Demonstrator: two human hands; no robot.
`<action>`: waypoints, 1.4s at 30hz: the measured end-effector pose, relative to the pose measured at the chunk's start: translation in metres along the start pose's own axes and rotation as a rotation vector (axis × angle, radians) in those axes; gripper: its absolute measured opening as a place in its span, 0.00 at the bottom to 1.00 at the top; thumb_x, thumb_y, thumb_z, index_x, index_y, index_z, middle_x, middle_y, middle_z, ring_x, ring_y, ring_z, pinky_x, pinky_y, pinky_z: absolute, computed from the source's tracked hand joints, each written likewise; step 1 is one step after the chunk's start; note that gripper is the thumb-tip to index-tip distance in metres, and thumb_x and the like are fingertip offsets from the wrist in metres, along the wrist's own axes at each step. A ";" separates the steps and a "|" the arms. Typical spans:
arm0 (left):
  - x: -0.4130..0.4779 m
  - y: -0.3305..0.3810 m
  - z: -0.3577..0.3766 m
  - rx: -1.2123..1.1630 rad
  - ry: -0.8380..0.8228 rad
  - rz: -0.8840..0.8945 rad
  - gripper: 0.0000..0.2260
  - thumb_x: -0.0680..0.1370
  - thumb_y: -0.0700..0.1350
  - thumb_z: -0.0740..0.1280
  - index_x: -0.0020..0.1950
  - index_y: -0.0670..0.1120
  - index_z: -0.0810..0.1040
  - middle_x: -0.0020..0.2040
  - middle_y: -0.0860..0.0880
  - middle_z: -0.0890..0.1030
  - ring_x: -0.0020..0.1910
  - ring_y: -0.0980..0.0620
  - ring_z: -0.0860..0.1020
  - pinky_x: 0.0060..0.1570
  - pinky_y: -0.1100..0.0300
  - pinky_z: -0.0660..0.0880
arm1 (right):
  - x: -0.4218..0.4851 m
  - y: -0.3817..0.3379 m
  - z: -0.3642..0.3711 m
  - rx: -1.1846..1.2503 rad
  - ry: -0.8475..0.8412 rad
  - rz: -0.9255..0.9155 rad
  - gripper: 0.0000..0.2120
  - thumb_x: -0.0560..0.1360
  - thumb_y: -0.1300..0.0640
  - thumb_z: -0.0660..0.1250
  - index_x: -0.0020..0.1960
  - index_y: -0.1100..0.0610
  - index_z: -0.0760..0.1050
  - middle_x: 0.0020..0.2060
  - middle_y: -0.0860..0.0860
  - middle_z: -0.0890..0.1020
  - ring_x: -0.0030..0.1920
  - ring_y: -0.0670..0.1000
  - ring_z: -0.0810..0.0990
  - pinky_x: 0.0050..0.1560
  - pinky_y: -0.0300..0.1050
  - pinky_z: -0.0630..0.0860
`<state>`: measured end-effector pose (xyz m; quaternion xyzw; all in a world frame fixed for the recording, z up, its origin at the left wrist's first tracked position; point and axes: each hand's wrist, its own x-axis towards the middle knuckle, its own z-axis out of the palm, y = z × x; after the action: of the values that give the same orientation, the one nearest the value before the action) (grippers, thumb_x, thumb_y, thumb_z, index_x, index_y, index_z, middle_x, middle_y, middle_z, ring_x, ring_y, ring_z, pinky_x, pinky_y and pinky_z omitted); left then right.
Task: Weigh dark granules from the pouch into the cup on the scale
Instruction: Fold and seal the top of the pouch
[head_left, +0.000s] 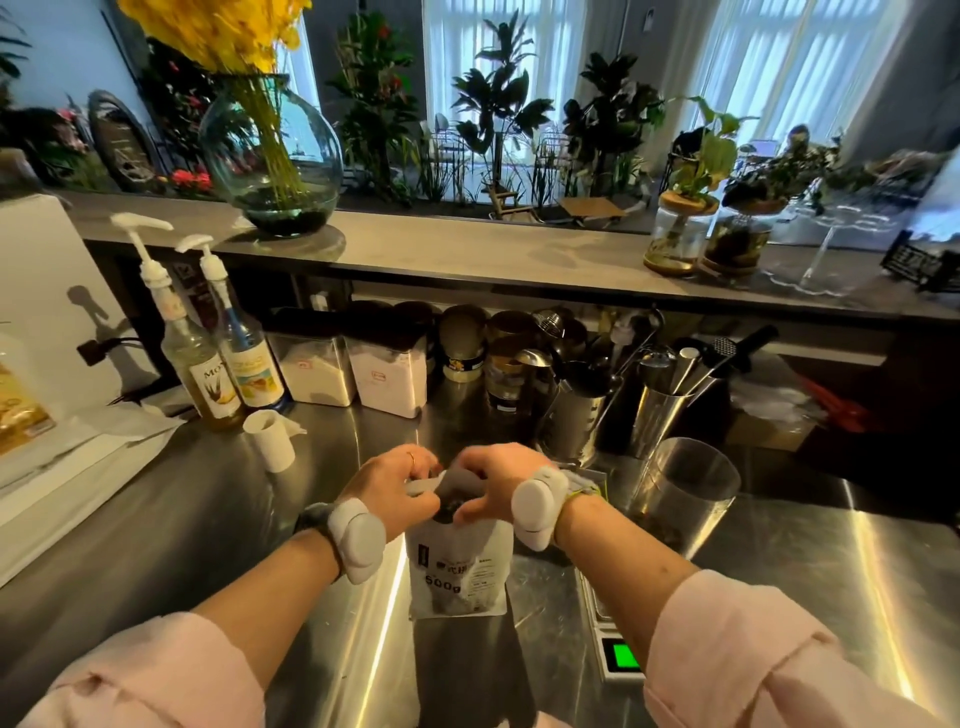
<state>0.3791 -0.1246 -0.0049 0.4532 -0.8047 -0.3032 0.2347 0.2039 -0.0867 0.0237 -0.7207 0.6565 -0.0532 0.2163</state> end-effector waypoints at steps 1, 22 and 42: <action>-0.001 -0.001 -0.003 0.007 -0.009 -0.028 0.09 0.69 0.43 0.69 0.33 0.51 0.70 0.40 0.49 0.78 0.38 0.50 0.77 0.39 0.53 0.78 | 0.001 0.001 -0.004 -0.045 0.000 0.019 0.19 0.69 0.45 0.72 0.57 0.50 0.76 0.48 0.51 0.82 0.50 0.54 0.81 0.49 0.50 0.79; -0.003 -0.004 -0.001 0.232 -0.193 -0.101 0.06 0.73 0.47 0.69 0.38 0.49 0.75 0.36 0.50 0.78 0.36 0.54 0.77 0.35 0.68 0.71 | 0.000 -0.010 -0.007 -0.279 -0.094 -0.062 0.28 0.69 0.43 0.71 0.65 0.46 0.67 0.57 0.52 0.79 0.63 0.56 0.71 0.67 0.62 0.58; 0.004 -0.002 -0.009 0.260 -0.204 -0.218 0.05 0.70 0.44 0.70 0.43 0.45 0.77 0.43 0.45 0.82 0.43 0.49 0.80 0.49 0.53 0.79 | 0.016 -0.034 0.003 -0.205 -0.020 0.038 0.09 0.72 0.47 0.67 0.49 0.49 0.79 0.47 0.51 0.83 0.55 0.55 0.76 0.64 0.59 0.59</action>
<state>0.3838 -0.1312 0.0003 0.5312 -0.8028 -0.2648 0.0570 0.2383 -0.1001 0.0308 -0.7269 0.6699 0.0254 0.1489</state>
